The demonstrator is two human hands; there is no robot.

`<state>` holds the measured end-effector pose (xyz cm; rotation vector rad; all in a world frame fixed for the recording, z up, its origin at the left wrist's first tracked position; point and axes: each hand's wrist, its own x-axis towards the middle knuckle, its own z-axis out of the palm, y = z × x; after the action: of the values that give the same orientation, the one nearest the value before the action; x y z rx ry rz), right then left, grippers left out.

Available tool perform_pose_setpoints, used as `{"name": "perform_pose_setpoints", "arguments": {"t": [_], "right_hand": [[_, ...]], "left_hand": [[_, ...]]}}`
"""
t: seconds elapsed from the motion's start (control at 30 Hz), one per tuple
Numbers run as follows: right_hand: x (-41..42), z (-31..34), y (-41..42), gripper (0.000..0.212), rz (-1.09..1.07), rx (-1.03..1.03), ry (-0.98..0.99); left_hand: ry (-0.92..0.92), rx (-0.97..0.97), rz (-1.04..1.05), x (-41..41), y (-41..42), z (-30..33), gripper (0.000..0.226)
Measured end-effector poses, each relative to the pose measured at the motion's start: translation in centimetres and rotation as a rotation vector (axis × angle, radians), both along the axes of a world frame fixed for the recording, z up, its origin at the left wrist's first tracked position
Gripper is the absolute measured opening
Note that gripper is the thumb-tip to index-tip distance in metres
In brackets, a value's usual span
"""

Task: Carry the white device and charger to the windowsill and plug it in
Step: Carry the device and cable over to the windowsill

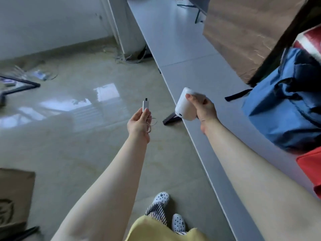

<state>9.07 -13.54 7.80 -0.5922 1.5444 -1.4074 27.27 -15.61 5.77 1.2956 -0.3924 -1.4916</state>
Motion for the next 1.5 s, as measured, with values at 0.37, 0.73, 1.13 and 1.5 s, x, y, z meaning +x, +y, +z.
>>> {"name": "perform_pose_setpoints", "arguments": {"t": [0.37,0.73,1.13,1.5], "right_hand": [[12.0,1.4,-4.6,0.025,0.283,0.046,-0.028],[20.6,1.2,-13.6,0.036,0.346,0.09,0.023],[27.7,1.7,-27.0,0.037,0.288,0.148,0.01],[32.0,-0.1,-40.3,0.047,0.36,0.224,-0.008]], "left_hand": [[0.061,-0.057,0.335,11.8,0.4,1.9,0.019],[0.088,0.011,0.386,19.9,-9.0,1.5,0.031],[0.1,0.028,0.305,27.5,-23.2,2.2,0.032],[0.067,0.068,0.331,31.9,-35.0,0.2,0.024]]}}
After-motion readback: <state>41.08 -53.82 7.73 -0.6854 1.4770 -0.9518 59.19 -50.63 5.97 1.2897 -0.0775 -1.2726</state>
